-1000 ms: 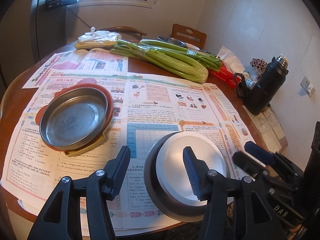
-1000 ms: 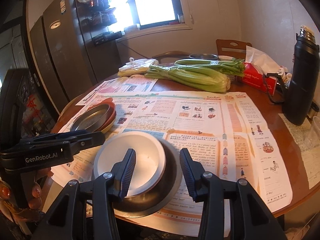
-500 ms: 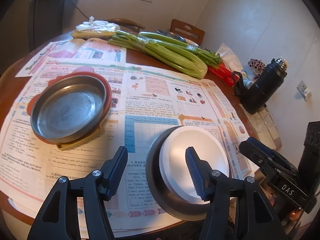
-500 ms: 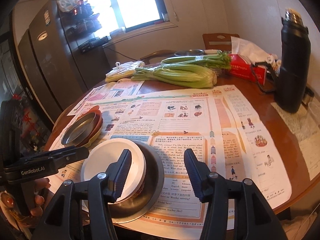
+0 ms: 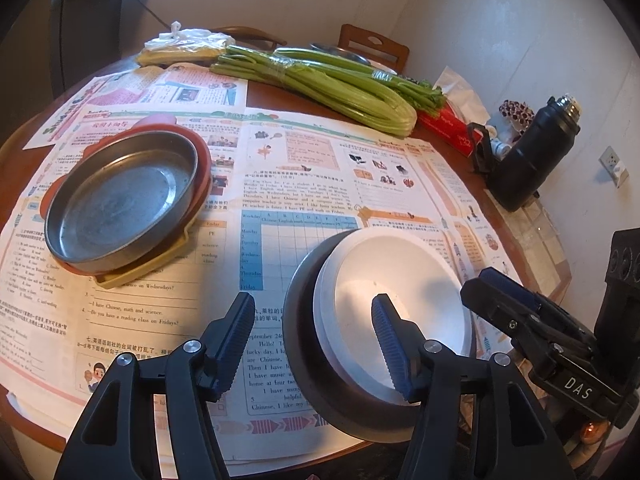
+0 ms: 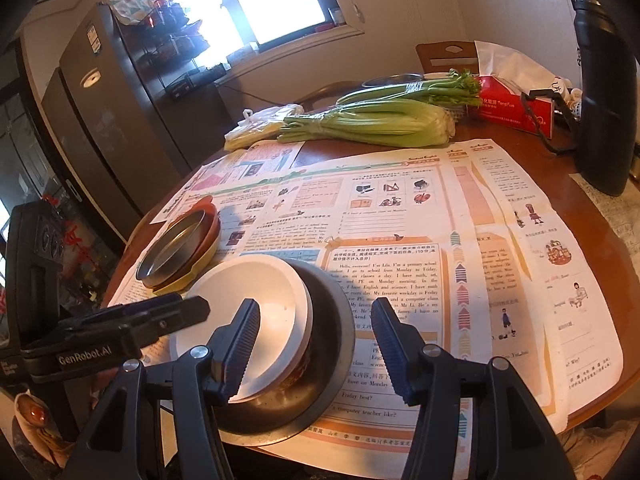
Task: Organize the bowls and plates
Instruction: 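Grasp the rim of the deep steel bowl with the left gripper, then lift and carry the steel bowl with cups toward the steel pan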
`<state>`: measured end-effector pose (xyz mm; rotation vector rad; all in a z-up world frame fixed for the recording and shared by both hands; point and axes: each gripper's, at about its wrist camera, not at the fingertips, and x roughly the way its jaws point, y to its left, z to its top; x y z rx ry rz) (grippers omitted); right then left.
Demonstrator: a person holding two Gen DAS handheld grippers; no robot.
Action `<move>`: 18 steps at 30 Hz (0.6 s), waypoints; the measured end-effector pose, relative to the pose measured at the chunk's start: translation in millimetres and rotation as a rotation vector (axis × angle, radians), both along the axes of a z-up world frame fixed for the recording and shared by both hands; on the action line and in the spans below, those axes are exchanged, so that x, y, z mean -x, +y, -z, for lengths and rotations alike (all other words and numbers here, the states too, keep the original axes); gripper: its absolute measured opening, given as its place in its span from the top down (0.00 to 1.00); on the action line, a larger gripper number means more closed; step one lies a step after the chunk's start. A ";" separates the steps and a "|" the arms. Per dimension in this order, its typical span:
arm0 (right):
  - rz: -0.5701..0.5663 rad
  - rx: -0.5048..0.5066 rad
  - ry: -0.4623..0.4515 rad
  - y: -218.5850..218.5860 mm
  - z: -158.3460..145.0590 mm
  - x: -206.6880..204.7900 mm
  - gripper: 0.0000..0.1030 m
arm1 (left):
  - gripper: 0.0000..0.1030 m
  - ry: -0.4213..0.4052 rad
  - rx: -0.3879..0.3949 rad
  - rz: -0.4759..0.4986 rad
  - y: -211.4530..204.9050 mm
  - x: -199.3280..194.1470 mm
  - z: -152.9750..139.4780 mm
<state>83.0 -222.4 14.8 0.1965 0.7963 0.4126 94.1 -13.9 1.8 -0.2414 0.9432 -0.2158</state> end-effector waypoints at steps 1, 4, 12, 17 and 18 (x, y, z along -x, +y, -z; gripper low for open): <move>0.002 0.002 -0.001 0.2 0.7 0.1 0.44 | 0.39 0.003 -0.001 0.000 -0.2 -0.1 1.2; 0.004 -0.005 0.003 0.9 4.6 -0.1 0.44 | 0.39 0.008 -0.004 0.000 -0.6 -1.2 4.7; 0.019 -0.026 -0.003 -2.0 12.3 -1.1 0.44 | 0.39 0.026 -0.003 0.009 -4.7 -5.6 12.9; 0.016 -0.040 0.013 -2.5 15.9 -2.9 0.43 | 0.39 0.039 -0.011 0.009 -5.9 -7.9 18.0; 0.021 -0.035 0.011 -1.8 16.5 -2.6 0.43 | 0.39 0.039 -0.013 0.009 -5.9 -7.7 18.4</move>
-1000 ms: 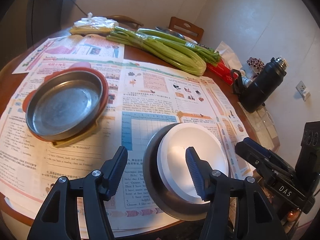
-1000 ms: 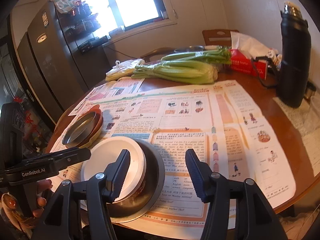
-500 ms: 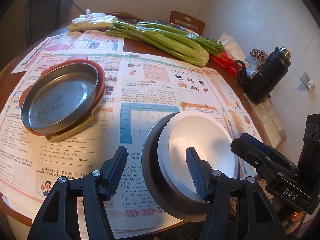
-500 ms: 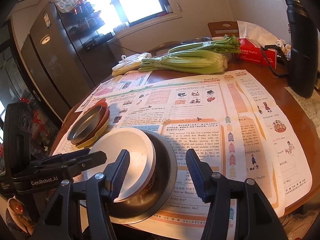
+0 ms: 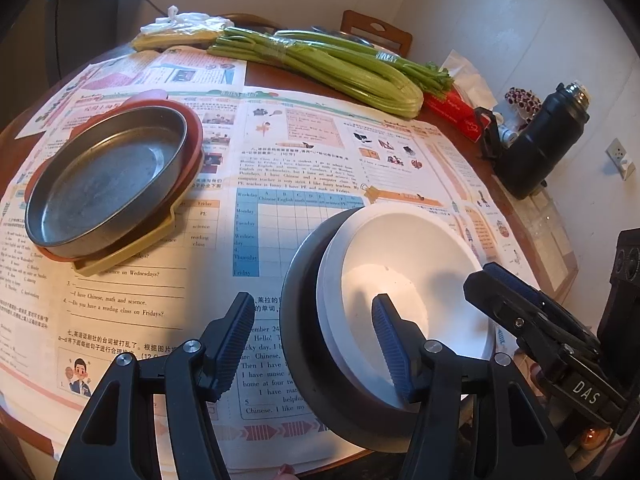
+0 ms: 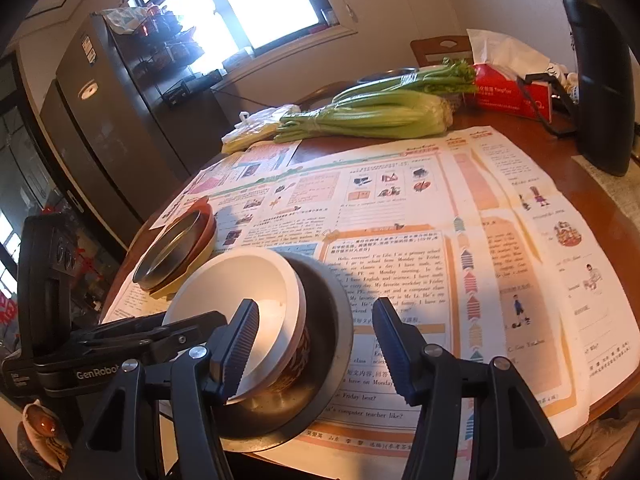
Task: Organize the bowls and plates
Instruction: 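Lift and carry the steel bowl with cups toward the steel pan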
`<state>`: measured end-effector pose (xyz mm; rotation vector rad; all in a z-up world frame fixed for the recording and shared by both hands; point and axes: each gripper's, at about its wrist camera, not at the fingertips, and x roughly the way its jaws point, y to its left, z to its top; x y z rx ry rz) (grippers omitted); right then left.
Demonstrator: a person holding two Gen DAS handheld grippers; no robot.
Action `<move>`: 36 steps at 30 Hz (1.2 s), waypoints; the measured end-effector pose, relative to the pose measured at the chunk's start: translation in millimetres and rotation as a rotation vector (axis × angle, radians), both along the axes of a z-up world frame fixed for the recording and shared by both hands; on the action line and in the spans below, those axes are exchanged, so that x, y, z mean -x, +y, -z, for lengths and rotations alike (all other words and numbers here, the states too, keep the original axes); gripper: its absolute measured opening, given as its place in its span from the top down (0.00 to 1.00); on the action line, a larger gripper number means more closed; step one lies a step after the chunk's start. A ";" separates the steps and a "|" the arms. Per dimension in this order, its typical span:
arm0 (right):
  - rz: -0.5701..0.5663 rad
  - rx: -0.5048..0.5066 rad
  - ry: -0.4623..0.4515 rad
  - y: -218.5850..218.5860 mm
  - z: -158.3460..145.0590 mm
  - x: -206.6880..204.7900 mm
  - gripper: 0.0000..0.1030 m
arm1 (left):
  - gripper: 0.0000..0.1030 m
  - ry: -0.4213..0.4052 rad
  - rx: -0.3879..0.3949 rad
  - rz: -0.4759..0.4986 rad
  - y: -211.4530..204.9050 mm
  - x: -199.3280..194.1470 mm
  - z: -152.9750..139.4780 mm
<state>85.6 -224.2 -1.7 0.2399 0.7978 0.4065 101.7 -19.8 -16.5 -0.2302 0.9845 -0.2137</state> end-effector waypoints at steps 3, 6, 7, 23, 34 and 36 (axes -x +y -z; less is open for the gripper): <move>-0.009 -0.001 0.003 2.3 1.5 0.5 0.43 | 0.39 0.001 -0.003 -0.001 0.1 0.4 1.0; -0.022 -0.012 0.013 3.8 3.9 0.4 0.43 | 0.39 -0.002 -0.005 0.000 -0.5 0.9 2.1; -0.024 -0.013 0.014 4.3 4.2 0.9 0.43 | 0.39 -0.001 -0.005 0.000 -0.8 0.6 2.7; -0.048 -0.031 0.055 4.6 12.0 1.1 0.43 | 0.38 0.009 -0.024 0.017 -7.0 -0.7 10.9; -0.076 -0.022 0.098 10.7 17.0 0.9 0.43 | 0.33 0.008 -0.019 0.034 -14.7 0.2 12.6; -0.082 -0.015 0.095 12.3 17.5 1.5 0.43 | 0.32 0.009 -0.015 0.032 -13.6 0.0 13.2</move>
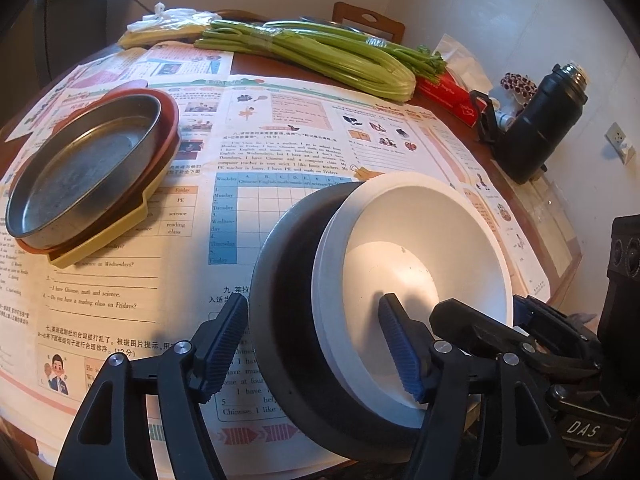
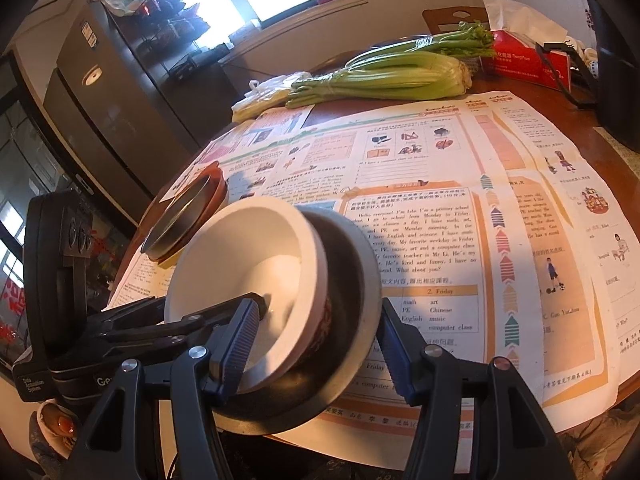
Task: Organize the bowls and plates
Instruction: 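Lift and carry the steel bowl with cups toward the steel pan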
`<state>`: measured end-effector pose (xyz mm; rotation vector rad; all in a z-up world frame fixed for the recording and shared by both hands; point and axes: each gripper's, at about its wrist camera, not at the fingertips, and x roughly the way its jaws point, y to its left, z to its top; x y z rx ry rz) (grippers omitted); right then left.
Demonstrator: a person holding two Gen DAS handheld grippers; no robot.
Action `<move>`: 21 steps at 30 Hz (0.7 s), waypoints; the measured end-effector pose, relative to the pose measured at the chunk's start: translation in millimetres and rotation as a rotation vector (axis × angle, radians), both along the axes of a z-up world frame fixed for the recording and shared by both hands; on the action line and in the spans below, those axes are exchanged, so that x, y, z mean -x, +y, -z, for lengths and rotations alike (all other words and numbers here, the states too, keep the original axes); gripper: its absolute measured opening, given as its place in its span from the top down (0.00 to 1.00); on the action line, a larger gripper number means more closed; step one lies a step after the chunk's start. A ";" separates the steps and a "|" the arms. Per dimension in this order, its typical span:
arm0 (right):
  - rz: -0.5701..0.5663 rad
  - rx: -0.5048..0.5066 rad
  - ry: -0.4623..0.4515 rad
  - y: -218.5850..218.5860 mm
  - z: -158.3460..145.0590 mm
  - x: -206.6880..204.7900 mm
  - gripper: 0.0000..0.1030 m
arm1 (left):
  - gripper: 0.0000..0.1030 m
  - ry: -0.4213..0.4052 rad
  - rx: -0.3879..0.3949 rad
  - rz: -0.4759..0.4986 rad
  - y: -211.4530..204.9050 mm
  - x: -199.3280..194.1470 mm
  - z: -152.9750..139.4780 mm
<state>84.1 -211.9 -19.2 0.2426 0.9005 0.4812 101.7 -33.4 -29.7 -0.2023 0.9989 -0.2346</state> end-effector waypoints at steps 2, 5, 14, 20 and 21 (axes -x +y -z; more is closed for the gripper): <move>-0.005 -0.006 0.006 0.0 0.7 -0.6 0.43 | 0.32 0.001 -0.001 0.000 -0.1 0.1 0.0; -0.005 -0.016 0.011 -0.3 1.6 -0.9 0.43 | 0.32 0.000 -0.006 -0.003 -0.7 0.7 -0.4; -0.019 -0.029 -0.008 0.5 -0.1 2.3 0.44 | 0.34 0.006 -0.002 -0.013 -1.3 2.8 -0.8; -0.023 -0.032 -0.011 0.0 -1.8 3.3 0.44 | 0.47 0.014 0.037 0.009 -2.2 4.2 -1.5; -0.024 -0.034 -0.010 -0.2 -2.1 3.5 0.44 | 0.47 0.013 0.037 0.009 -2.4 4.5 -1.5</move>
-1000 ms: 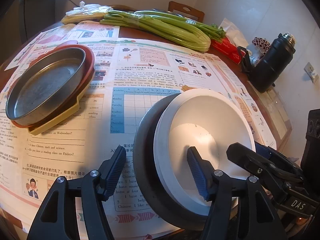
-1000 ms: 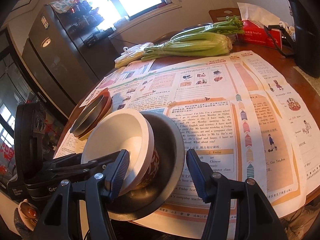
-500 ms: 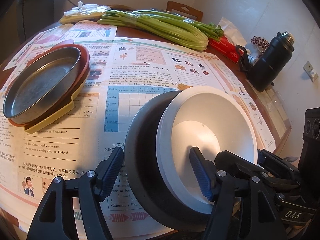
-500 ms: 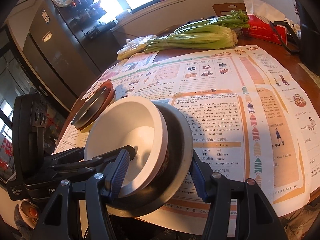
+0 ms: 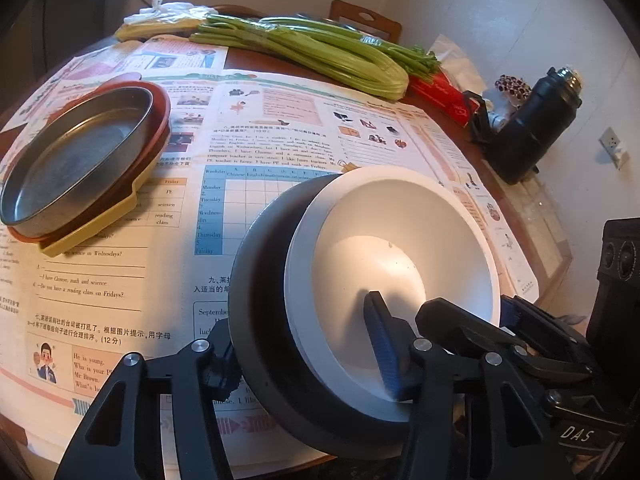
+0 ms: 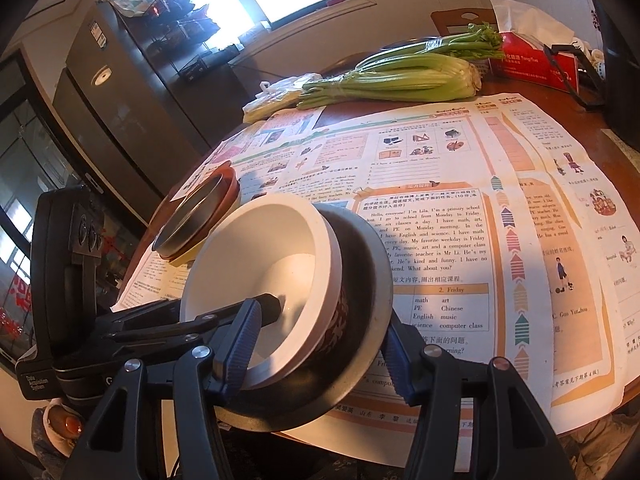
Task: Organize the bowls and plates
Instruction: 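Lift and carry the steel bowl with cups toward the steel pan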
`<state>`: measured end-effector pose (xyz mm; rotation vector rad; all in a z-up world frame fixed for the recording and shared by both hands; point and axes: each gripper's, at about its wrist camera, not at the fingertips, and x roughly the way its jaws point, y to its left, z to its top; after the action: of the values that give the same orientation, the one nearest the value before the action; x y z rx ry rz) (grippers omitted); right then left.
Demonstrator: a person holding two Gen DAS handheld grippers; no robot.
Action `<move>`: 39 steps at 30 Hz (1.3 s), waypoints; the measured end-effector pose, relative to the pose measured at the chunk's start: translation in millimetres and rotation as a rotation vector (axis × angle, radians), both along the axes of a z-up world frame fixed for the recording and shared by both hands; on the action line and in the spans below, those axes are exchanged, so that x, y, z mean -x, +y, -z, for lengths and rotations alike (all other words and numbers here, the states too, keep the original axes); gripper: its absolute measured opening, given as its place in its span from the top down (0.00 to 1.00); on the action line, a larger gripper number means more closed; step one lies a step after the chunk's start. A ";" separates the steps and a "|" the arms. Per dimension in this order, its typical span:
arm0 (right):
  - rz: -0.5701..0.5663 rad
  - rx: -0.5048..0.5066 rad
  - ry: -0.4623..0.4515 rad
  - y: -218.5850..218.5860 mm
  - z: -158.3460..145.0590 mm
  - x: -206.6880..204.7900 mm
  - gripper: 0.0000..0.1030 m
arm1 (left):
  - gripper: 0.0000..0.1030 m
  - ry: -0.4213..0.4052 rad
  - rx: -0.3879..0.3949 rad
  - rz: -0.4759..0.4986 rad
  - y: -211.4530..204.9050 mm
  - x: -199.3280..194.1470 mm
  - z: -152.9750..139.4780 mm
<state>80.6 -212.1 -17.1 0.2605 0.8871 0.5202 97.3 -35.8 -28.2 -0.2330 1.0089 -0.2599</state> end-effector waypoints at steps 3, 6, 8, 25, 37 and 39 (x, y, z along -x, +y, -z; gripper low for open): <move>0.000 -0.001 -0.001 -0.2 0.1 0.5 0.44 | 0.48 -0.003 0.004 -0.002 0.7 1.2 -0.5; 0.001 0.003 -0.005 0.8 -0.3 0.9 0.44 | 0.48 0.000 0.009 -0.003 1.5 1.9 -1.0; 0.000 0.007 -0.011 1.4 -1.7 1.5 0.44 | 0.48 0.004 0.014 -0.002 2.4 1.7 -1.3; -0.017 -0.004 -0.009 6.9 -7.7 1.9 0.44 | 0.47 -0.018 0.040 -0.012 12.4 8.5 -10.8; -0.032 -0.012 -0.016 16.5 -18.6 1.0 0.44 | 0.47 -0.049 0.054 -0.029 23.5 12.2 -22.2; -0.034 -0.008 -0.021 18.9 -21.7 0.8 0.44 | 0.47 -0.055 0.054 -0.030 24.9 13.1 -23.8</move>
<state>79.8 -193.2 4.5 0.2471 0.8708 0.5569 84.2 -11.0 -4.4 -0.2877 0.9438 -0.2653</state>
